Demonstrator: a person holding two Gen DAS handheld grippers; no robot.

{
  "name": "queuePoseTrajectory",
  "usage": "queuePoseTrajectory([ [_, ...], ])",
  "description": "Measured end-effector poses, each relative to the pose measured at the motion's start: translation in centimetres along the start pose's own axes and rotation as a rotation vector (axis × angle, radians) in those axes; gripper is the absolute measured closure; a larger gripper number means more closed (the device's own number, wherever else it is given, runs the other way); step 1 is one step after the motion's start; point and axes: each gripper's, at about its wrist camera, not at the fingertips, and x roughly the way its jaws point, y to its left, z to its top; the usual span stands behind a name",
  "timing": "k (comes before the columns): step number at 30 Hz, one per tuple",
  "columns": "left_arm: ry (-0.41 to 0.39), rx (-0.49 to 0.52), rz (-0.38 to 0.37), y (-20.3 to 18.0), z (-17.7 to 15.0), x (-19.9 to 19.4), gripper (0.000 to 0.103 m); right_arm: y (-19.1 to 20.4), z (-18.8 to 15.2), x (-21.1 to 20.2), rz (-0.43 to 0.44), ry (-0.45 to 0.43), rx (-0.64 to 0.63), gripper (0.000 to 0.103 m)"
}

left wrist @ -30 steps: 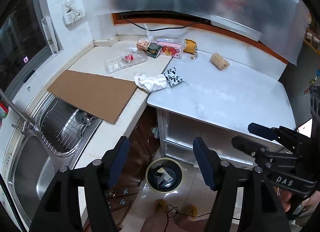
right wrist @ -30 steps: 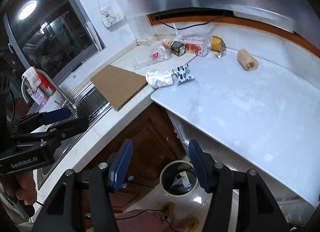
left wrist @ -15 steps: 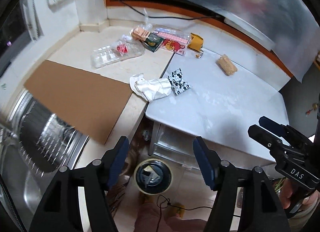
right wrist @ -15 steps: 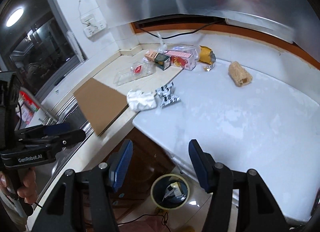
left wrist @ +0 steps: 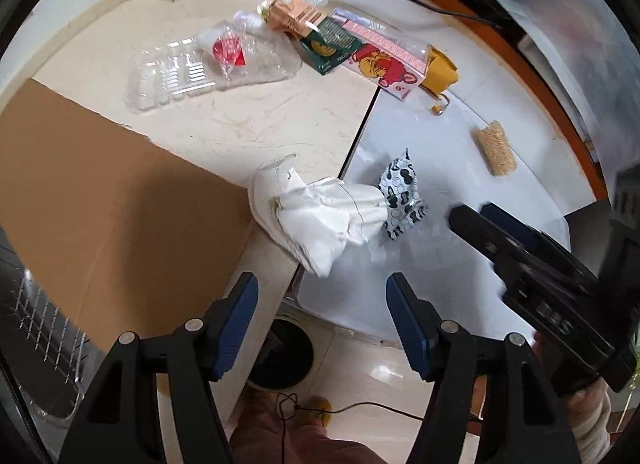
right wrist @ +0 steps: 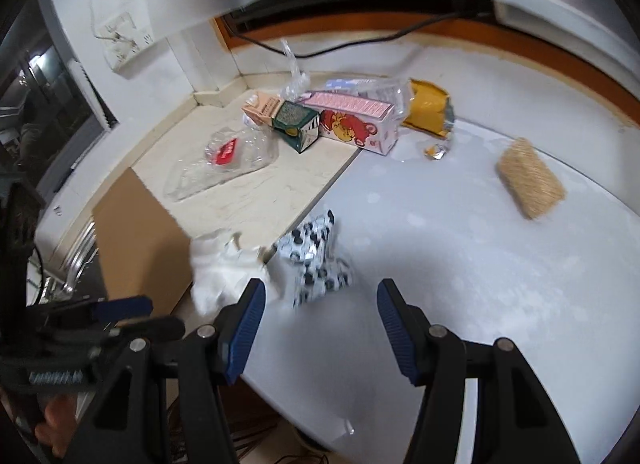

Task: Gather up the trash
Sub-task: 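Grasp the white tissue with the left tool while the right tool grasps the patterned wrapper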

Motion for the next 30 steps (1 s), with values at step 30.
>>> queuePoseTrajectory([
  [30, 0.077, -0.103, -0.079, 0.7, 2.9, 5.5, 0.060, -1.7, 0.6, 6.3, 0.113, 0.109, 0.001, 0.061],
])
